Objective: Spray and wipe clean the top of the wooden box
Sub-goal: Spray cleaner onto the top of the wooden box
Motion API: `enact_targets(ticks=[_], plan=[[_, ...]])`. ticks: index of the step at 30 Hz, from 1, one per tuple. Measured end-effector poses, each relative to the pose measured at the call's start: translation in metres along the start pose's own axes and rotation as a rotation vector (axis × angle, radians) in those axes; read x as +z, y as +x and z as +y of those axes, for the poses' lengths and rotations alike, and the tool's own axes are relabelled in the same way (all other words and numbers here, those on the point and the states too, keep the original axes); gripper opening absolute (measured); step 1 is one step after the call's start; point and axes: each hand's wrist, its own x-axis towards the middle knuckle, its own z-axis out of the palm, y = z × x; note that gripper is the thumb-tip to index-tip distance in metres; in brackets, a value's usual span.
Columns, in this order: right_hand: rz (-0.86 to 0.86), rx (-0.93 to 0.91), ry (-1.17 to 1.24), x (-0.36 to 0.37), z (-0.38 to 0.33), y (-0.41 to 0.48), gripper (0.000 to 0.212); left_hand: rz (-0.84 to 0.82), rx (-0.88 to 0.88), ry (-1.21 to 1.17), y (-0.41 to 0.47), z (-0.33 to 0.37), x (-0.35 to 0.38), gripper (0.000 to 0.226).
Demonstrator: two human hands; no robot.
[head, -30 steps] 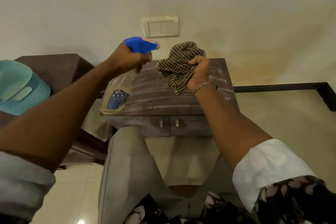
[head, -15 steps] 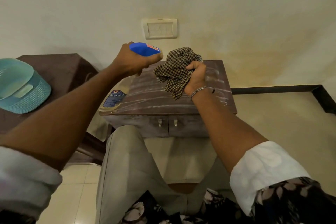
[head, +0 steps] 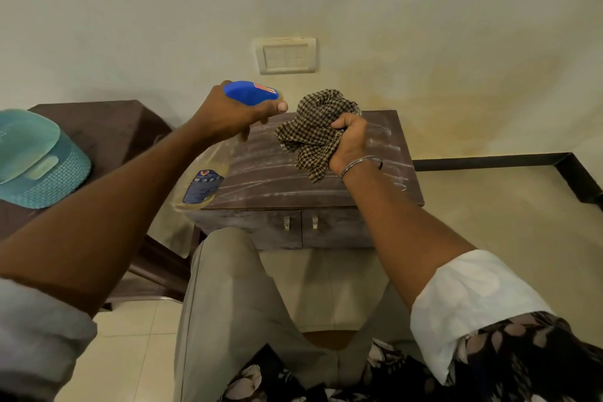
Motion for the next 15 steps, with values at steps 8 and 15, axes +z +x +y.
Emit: enact_targets(ticks=[8,15], plan=[[0.020,0.011,-0.016,0.008,0.000,-0.002,0.054,0.078,0.022,-0.005,-0.002,-0.004,-0.001,0.031],[-0.010,0.021,0.013,0.011,-0.001,-0.001,0.042,0.094,-0.005,0.062,-0.001,-0.010,0.000,0.061]])
